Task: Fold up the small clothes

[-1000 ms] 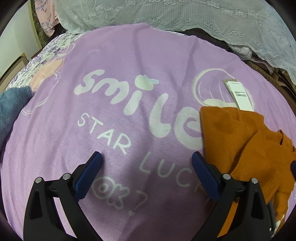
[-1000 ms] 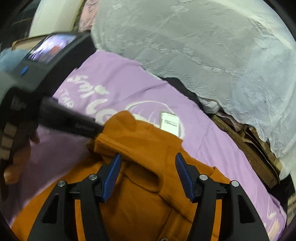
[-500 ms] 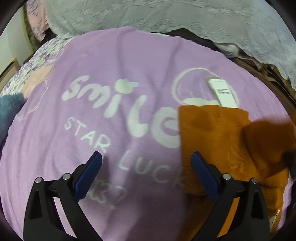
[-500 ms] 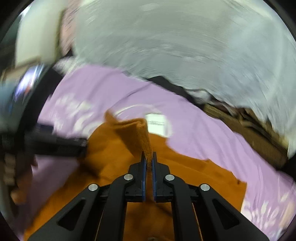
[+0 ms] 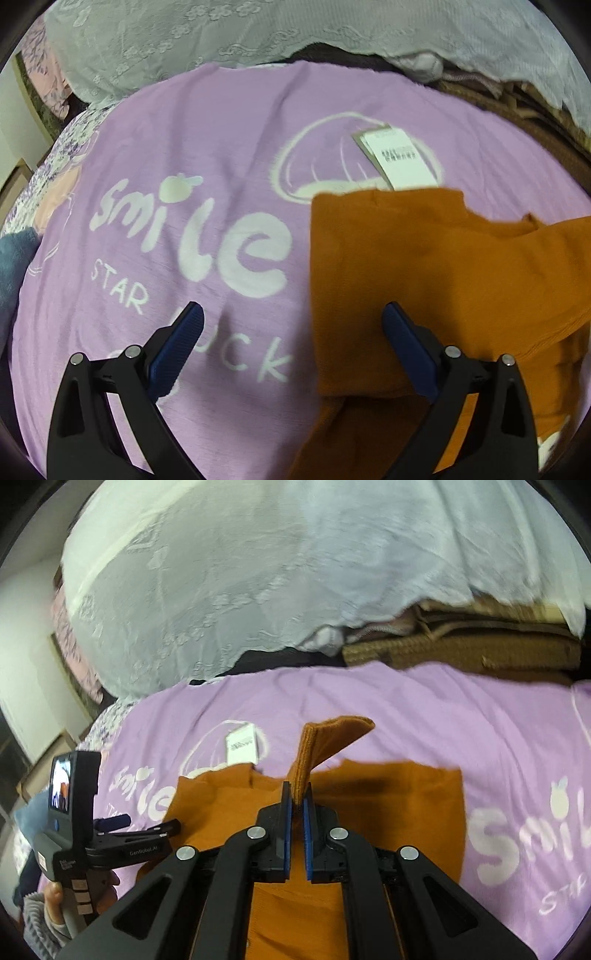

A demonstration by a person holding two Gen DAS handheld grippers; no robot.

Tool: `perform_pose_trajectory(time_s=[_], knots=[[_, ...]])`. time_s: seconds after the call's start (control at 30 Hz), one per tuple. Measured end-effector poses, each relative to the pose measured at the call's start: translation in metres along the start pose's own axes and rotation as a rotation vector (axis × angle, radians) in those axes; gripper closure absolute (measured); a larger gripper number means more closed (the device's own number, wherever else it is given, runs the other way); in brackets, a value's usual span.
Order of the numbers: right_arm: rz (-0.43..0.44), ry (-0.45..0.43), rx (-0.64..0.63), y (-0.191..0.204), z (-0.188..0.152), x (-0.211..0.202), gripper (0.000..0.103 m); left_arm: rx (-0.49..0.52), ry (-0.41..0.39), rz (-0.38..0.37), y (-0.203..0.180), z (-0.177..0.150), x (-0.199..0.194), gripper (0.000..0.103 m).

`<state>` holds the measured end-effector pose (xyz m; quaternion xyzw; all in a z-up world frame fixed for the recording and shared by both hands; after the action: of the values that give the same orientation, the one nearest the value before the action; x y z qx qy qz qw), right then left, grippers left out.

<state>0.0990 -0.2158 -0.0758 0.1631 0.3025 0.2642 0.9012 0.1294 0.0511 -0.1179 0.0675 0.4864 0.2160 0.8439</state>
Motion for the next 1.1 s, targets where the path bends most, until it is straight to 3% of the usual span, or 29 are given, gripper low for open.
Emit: perform_pose_trajectory(time_s=[0.33, 0.53, 0.6, 0.63, 0.73, 0.8, 0.97, 1.03, 1.1], knots=[[-0.046, 0.031, 0.149, -0.046, -0.023, 0.001, 0.098, -0.005, -0.005, -0.037, 0.002, -0.008, 0.001, 0.006], [-0.093, 0.118, 0.217, -0.064, -0.042, 0.013, 0.097, 0.01, 0.014, -0.038, -0.004, -0.013, 0.011, 0.004], [-0.126, 0.12, 0.215, -0.061, -0.039, 0.006, 0.092, -0.004, 0.024, -0.053, -0.001, -0.013, 0.012, 0.004], [-0.161, 0.099, 0.214, -0.058, -0.037, -0.001, 0.085, -0.011, 0.021, -0.055, 0.002, -0.012, 0.009, 0.004], [-0.275, -0.021, 0.159, -0.045, -0.024, -0.033, 0.082, -0.046, -0.029, -0.039, 0.016, -0.004, -0.006, 0.004], [-0.272, -0.063, 0.129, -0.039, -0.013, -0.04, 0.082, -0.069, -0.054, -0.047, 0.021, 0.006, -0.014, 0.004], [-0.228, 0.012, 0.077, -0.034, 0.0, 0.003, 0.092, -0.036, -0.059, 0.035, 0.0, 0.033, -0.005, 0.004], [-0.256, 0.067, 0.084, -0.048, -0.005, 0.027, 0.092, -0.001, -0.004, 0.085, -0.015, 0.035, 0.018, 0.004], [-0.258, 0.125, 0.129, -0.068, -0.015, 0.044, 0.097, 0.0, 0.0, 0.097, -0.019, 0.029, 0.034, 0.004]])
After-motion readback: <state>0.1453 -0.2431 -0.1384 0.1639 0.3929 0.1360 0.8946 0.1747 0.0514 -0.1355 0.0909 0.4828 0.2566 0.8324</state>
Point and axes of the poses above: each gripper's, at about its wrist camera, not at the fingertips, and x roughly the way its jaws point, y to its left, z to its top, the point moved 1 cm from there along x, roughly the way its jaws point, and after that the axes turned 15 degrees about z, right-handed, at the moved point
